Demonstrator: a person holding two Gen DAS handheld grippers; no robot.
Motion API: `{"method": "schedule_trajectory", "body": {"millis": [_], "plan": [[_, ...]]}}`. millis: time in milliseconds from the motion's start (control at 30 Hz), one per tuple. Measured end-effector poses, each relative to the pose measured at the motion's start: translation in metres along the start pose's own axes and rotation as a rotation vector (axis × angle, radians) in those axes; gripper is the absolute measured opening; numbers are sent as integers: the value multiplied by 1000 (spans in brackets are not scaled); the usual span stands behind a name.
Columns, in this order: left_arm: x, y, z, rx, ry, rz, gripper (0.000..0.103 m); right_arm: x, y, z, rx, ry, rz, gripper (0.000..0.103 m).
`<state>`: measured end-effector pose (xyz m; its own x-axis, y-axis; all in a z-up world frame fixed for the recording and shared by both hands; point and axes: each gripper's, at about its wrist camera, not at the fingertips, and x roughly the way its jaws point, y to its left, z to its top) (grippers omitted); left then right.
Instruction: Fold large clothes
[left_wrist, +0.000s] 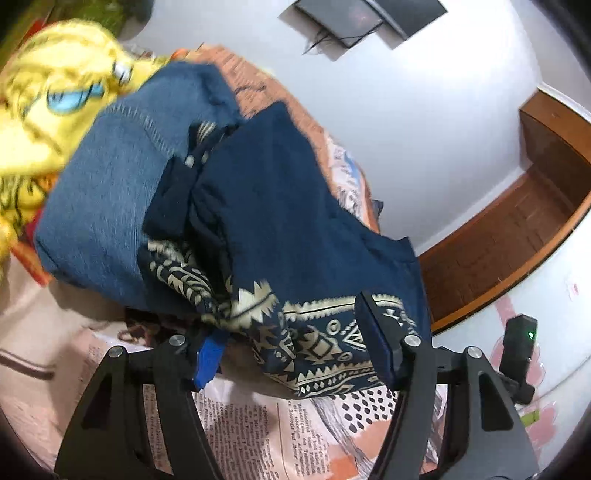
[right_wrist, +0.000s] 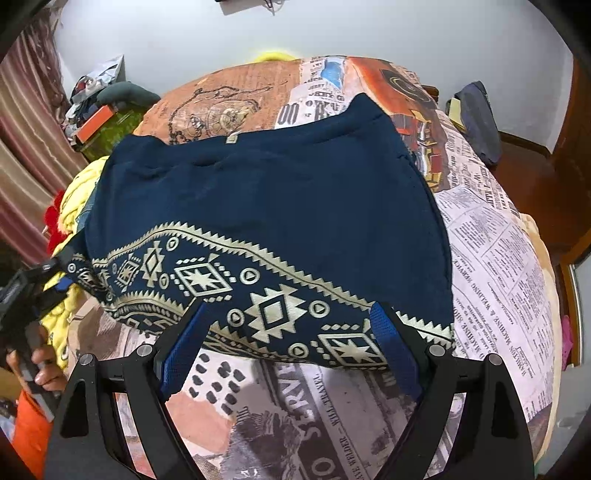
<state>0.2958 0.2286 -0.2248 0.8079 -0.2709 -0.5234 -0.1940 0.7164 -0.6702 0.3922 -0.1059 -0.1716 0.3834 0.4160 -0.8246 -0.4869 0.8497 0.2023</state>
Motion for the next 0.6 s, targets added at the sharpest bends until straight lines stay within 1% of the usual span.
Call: {"method": "schedule_trajectory", "body": {"millis": [133,233,300,333,367,433,500,567,600], "plan": [[15,16,-4,-33,25,29,65,2,2,-1,-9,7,-1,86],[22,28,-6,-64,52,21,65,5,-1,-1,1,17,-1,86],[23,25,-2,-58,55,19,65,6,-2,-1,7,20,1,86],[22,21,1,-45,47,7,65,7,-1,-1,9,21,1,86],[16,13,3,-19,25,-12,63,7,-1,-1,8,22,1,86],[9,2,8,29,-19,-29,62,7,-1,-2,6,19,3,86],[7,-3,11,55,-45,-18,62,9,-1,-2,6,21,1,86],[19,7,13,35,-24,28,62,11,-1,0,10,25,1,86],[25,17,13,6,-5,38,62,11,-1,0,12,25,1,86]]}}
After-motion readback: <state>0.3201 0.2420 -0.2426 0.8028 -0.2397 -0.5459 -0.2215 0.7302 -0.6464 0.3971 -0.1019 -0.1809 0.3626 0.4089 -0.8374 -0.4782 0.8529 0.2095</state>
